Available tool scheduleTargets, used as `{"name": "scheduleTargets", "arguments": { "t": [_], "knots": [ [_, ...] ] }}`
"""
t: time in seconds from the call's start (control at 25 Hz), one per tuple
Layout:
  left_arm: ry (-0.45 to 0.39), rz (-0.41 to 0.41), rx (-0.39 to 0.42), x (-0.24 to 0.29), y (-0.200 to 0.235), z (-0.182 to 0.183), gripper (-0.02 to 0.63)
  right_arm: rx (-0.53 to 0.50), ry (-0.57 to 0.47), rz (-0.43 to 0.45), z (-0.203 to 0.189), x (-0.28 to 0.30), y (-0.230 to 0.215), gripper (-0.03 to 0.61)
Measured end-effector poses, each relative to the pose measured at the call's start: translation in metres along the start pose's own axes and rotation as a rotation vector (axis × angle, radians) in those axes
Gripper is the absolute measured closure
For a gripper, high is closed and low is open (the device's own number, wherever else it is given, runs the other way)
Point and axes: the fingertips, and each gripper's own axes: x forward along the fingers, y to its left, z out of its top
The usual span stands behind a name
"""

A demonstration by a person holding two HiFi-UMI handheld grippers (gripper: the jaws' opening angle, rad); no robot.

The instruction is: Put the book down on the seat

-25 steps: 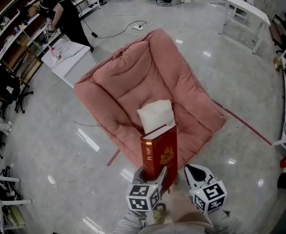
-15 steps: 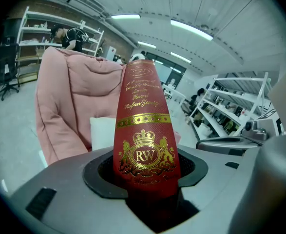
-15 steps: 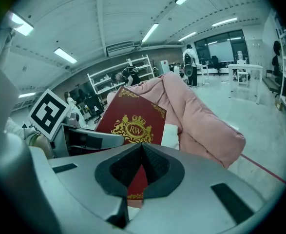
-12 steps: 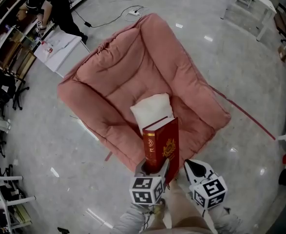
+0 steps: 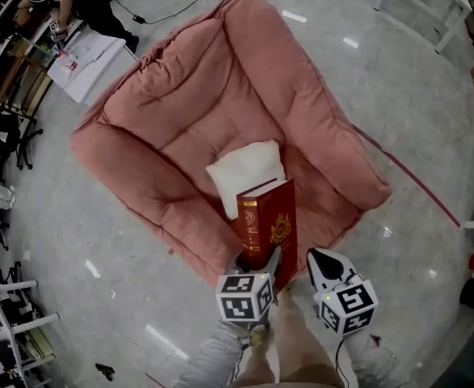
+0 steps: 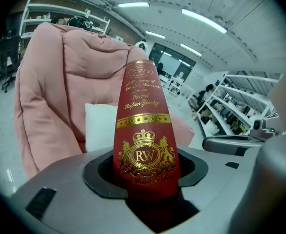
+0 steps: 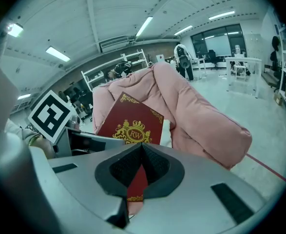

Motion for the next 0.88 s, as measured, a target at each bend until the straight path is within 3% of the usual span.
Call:
{"name": "scheduleTargets", "arguments": {
  "t": [0.88],
  "knots": [
    [0.146,0.038,-0.043,0.126,0.044,-0.026,0.356,0.092,0.077,-0.007,-0.035,0.065,-0.044,0.572]
  ]
}}
